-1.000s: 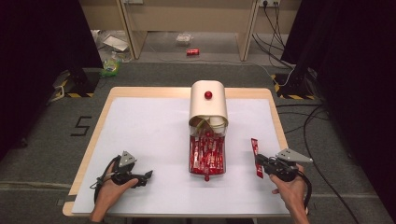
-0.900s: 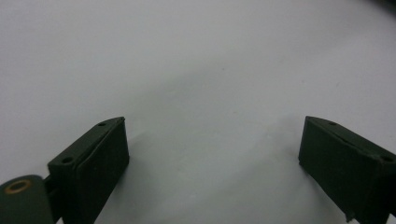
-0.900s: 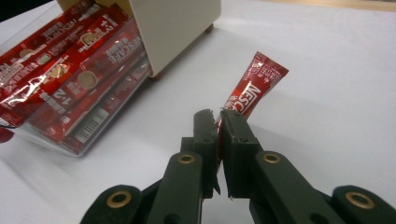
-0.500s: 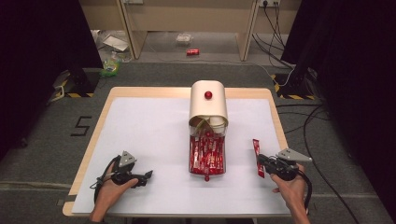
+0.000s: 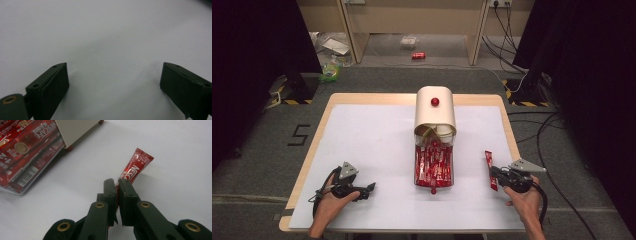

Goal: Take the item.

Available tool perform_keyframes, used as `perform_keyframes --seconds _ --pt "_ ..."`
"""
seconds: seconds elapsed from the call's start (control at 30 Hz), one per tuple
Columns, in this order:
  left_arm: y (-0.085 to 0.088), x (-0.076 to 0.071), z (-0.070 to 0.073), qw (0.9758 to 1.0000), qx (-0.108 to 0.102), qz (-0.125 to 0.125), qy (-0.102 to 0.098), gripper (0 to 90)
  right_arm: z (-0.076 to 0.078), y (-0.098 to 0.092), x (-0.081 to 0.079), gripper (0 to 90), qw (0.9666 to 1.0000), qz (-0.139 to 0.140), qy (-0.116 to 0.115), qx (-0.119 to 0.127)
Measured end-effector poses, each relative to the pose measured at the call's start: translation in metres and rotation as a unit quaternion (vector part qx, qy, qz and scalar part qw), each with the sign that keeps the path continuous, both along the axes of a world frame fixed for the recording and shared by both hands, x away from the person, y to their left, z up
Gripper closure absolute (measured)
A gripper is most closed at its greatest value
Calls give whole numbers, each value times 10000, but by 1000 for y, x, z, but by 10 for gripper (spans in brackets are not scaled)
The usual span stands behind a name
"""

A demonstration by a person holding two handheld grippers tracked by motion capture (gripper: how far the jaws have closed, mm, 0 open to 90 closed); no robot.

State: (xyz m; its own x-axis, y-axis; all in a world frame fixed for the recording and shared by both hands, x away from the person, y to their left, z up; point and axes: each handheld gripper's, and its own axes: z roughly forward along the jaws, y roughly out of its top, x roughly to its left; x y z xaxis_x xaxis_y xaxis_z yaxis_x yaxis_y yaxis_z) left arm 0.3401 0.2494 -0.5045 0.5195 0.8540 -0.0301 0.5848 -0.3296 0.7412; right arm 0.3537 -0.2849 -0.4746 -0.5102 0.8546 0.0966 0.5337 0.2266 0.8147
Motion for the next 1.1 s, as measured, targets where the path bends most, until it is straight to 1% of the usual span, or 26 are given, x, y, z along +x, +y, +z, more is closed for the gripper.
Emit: perform_keyframes --seconds 0.3,0.5,0.7,1.0,1.07,1.1 --pt "0 0 0 10000 -1 1 0 77 -7 -5 4 851 9998 -47 139 -154" --pt "0 0 0 10000 -1 0 -1 77 -7 -7 4 851 9995 -79 151 -248" --pt "0 0 0 10000 -1 0 0 77 -10 -8 5 845 9989 -96 209 -405" --pt "0 0 0 10000 0 0 -1 77 -11 -8 5 826 9990 -98 221 -389" --pt "0 0 0 10000 1 0 0 77 -11 -8 5 808 9990 -99 231 -378" --pt "0 0 0 10000 0 -1 0 77 -11 -7 5 781 9990 -119 228 -375"
